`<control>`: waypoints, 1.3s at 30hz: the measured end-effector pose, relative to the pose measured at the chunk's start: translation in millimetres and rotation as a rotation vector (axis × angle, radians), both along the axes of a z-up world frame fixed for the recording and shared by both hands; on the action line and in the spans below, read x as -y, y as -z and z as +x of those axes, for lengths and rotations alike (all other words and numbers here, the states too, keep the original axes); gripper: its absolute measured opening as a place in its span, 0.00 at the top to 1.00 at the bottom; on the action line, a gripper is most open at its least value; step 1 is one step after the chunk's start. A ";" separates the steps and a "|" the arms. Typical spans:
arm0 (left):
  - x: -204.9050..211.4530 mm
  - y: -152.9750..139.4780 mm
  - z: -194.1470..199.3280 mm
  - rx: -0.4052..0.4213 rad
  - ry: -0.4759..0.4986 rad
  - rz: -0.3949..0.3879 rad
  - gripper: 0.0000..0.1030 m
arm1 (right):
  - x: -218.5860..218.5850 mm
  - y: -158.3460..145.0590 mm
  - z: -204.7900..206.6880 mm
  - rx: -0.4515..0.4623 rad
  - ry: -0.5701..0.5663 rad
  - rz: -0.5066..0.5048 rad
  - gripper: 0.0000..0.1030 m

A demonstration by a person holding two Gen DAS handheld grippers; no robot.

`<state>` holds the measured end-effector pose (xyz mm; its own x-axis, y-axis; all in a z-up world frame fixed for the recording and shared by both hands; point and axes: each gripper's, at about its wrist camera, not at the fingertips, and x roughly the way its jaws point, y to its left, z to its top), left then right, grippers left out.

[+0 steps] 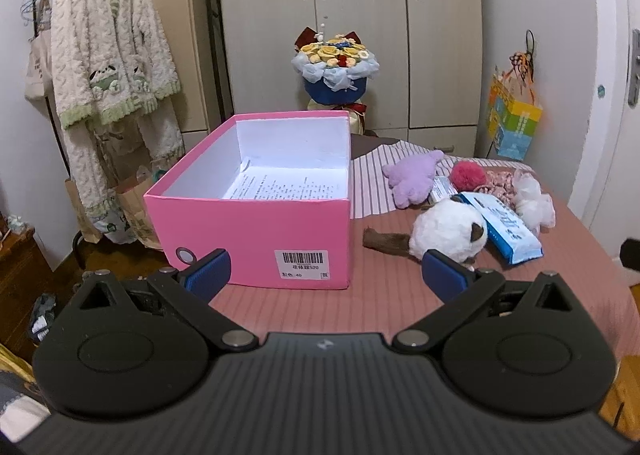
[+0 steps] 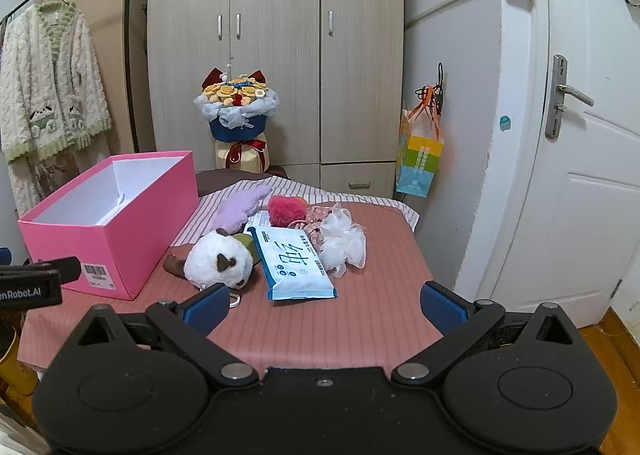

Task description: Organize soft objects

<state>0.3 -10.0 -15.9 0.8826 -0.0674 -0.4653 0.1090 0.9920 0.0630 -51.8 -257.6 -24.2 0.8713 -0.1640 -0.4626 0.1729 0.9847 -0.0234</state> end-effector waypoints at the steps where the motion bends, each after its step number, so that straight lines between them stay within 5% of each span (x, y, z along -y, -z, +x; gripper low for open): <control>1: 0.9 0.6 -0.7 0.001 0.002 0.007 0.00 | -0.4 0.4 0.1 0.000 0.000 -0.003 0.00; 39: -1.2 1.1 -17.6 0.085 0.010 -0.015 0.00 | -1.4 3.6 -12.7 0.033 0.007 -0.028 0.00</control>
<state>-17.3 -8.9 -17.0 0.9179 -0.0831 -0.3879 0.1143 0.9918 0.0579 -64.5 -256.2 -27.8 0.8850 -0.1821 -0.4285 0.1806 0.9825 -0.0447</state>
